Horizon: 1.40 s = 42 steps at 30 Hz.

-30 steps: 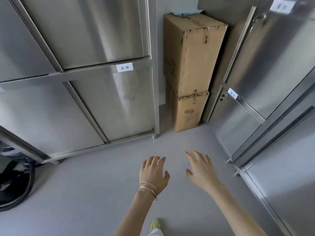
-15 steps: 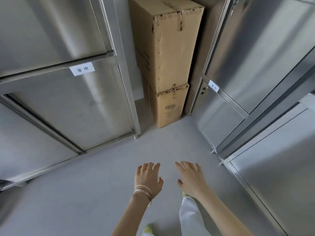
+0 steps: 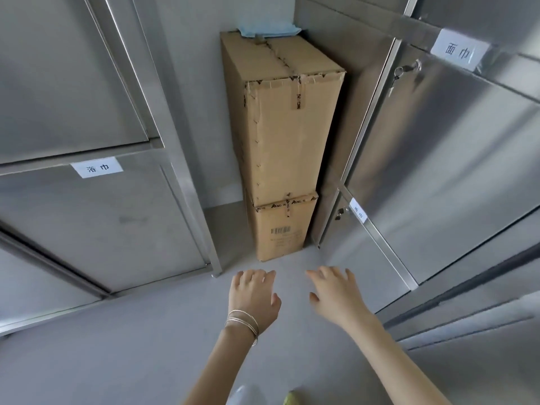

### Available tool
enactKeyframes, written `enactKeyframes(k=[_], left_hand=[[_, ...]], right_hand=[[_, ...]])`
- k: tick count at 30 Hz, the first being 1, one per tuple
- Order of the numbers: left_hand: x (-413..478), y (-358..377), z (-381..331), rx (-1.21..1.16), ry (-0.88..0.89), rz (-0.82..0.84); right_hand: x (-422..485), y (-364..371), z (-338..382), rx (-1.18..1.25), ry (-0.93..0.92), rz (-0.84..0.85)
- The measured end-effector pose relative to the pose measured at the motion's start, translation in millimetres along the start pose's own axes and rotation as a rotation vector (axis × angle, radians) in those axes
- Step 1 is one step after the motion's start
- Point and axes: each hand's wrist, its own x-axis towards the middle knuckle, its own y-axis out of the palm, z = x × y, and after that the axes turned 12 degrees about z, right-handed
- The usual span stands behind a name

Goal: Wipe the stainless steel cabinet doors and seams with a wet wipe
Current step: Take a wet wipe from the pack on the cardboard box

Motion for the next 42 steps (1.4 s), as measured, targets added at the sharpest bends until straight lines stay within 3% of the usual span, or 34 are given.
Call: enactKeyframes(k=[14,23,31,35,38,42], left_hand=[[161,-103,45,0.05,0.067,-0.108],[265,-239,81,0.056,0.161,-0.371],[342,-314,81,0.03,0.193,-0.667],[394,-345,79,-0.026,0.159,-0.656],[435,-367,77,0.016,0.078,-0.579],[485,-389,76,0.033,0.005,-0.615]], right_hand=[[148,-107,-10,0.055,-0.014,-0.178],[234,-247,-6,-0.004,-0.005,-0.415],[297,-339,-25,0.001,-0.048,-0.544],[335,-382,-41,0.027,-0.099,-0.681],[370,-412,-57,-0.033,-0.14,-0.666],[417,-448,-75,-0.069,-0.19,-0.649]])
